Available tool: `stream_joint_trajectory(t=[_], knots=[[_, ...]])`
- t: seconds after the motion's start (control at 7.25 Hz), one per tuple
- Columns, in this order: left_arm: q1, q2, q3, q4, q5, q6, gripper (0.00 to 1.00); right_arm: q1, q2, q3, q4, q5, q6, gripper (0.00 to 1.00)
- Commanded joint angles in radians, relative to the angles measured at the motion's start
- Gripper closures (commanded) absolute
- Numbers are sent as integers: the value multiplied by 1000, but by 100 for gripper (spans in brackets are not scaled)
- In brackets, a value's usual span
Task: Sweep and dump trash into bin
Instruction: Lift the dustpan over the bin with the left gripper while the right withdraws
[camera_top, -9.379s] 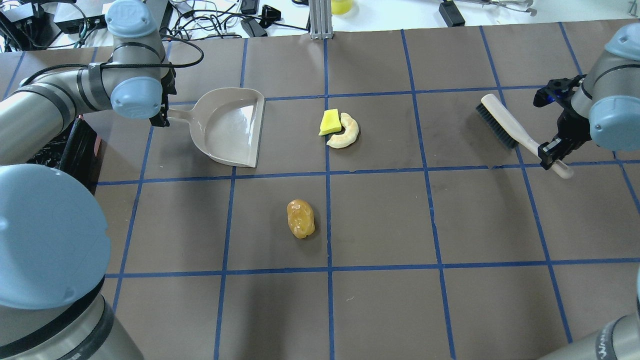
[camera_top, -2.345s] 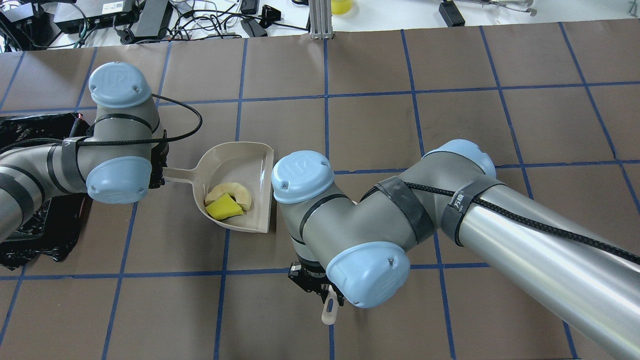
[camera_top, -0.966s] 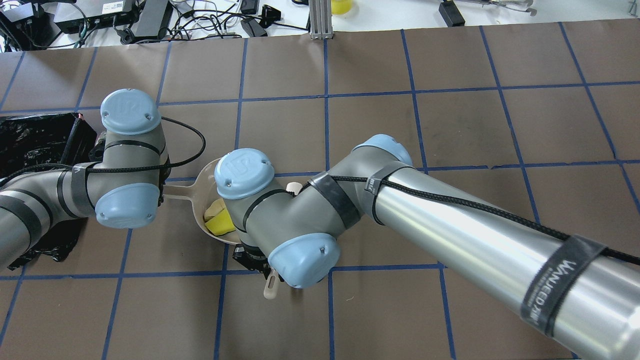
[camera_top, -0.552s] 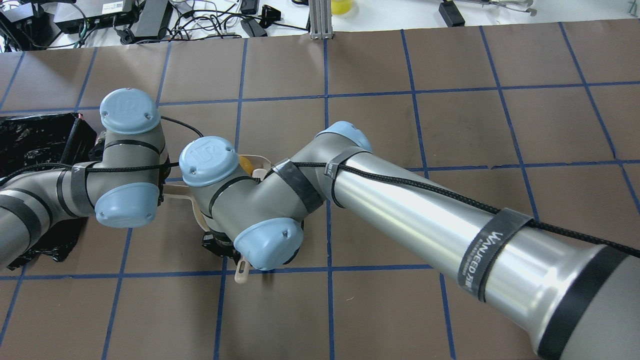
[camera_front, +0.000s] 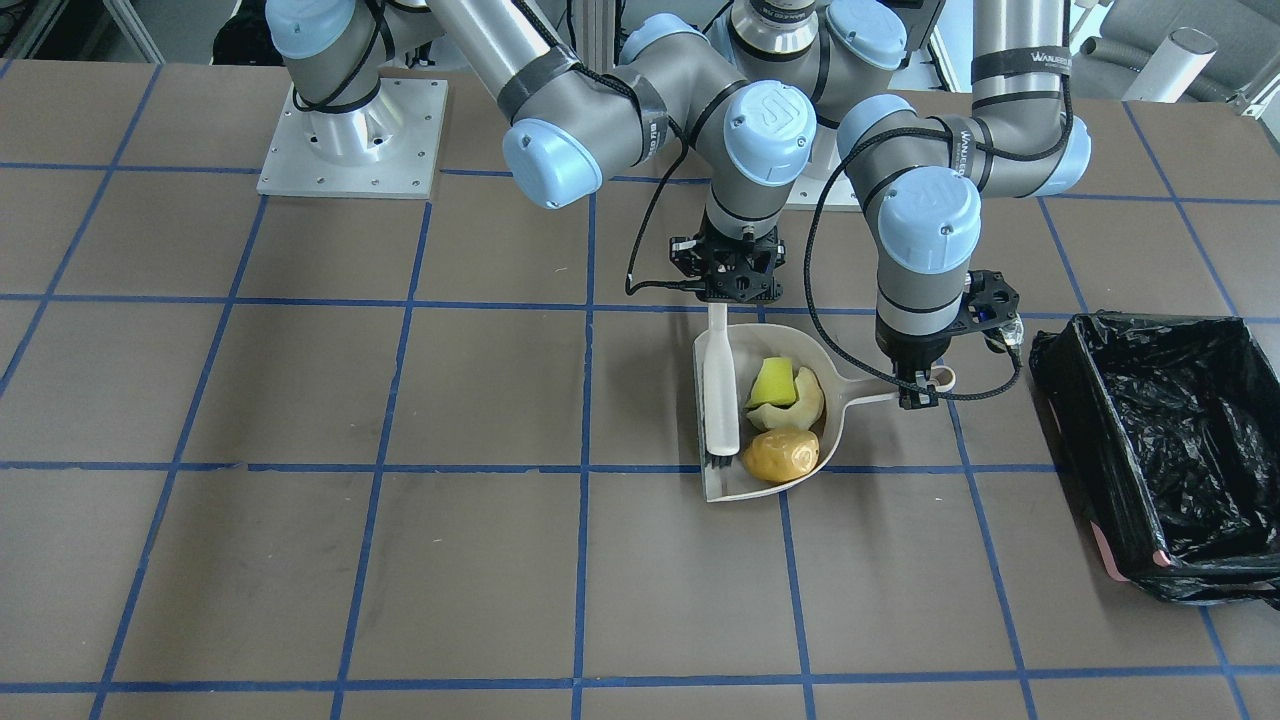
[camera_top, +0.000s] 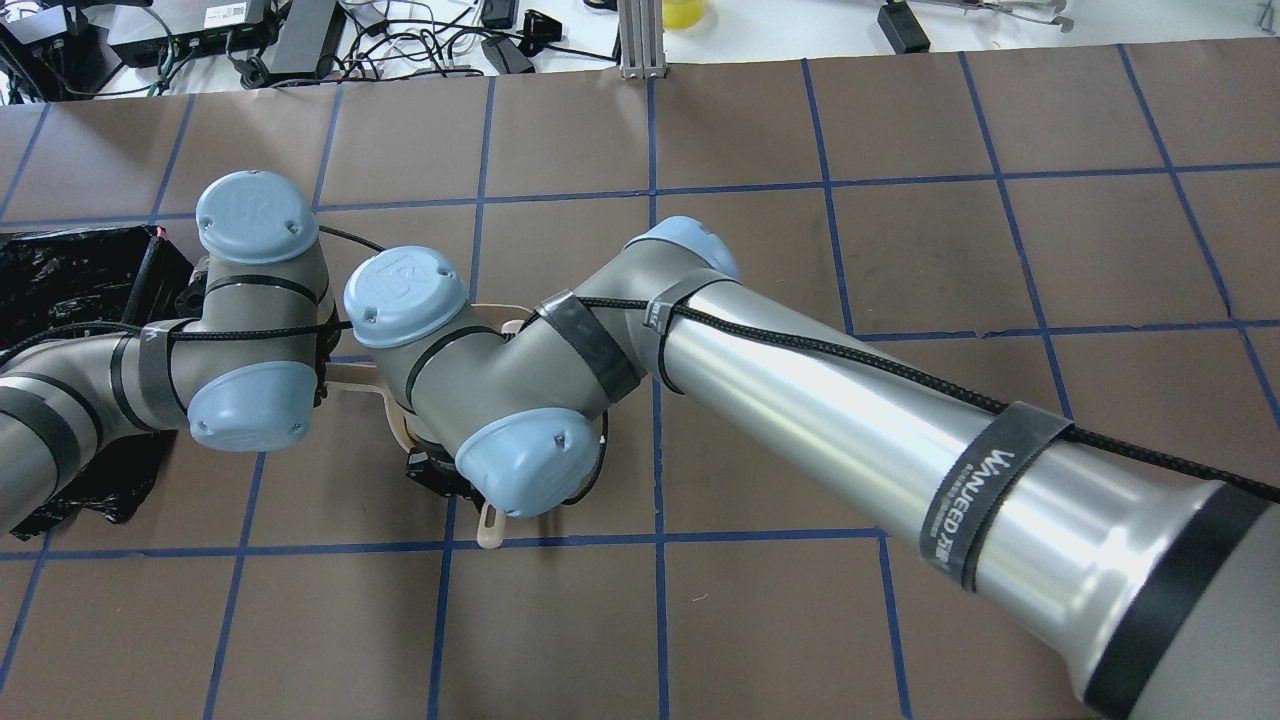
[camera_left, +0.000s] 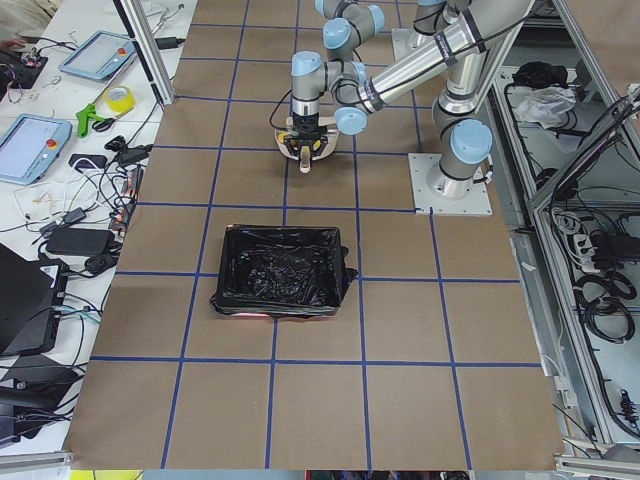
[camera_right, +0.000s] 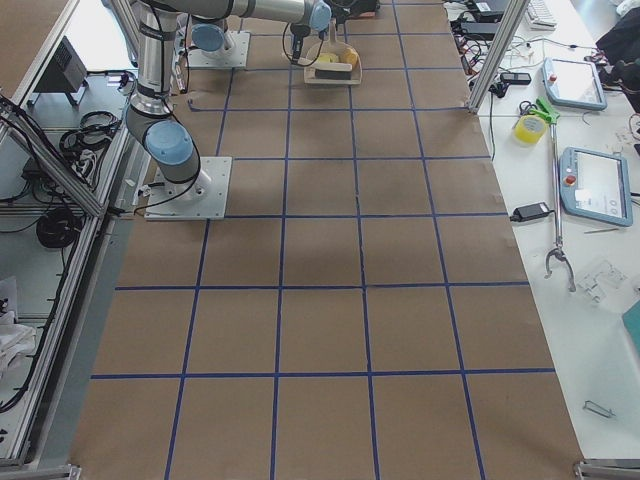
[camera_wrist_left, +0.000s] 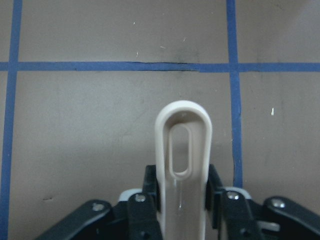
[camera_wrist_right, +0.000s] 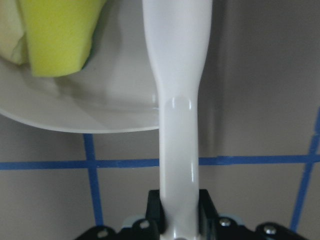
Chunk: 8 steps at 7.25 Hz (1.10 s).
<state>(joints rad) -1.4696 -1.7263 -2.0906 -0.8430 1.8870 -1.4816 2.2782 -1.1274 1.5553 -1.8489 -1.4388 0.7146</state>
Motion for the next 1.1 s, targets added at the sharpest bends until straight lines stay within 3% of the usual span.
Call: stream_joint_trajectory(t=[0.0,0.28,0.55,0.97], knots=[[0,1,1,2,-3,1,100,-127,-105,3,138,-42,-131,92],[6,7,20,-10,-35,12,100,-314,-184,5,271,-51,-344,92],[40,22,113,-155,-200,3,100,-513,-224,5,341,-126,-481,93],[153,10,288,-307,-317,49,100,-821,-209,5,289,-192,-841,93]])
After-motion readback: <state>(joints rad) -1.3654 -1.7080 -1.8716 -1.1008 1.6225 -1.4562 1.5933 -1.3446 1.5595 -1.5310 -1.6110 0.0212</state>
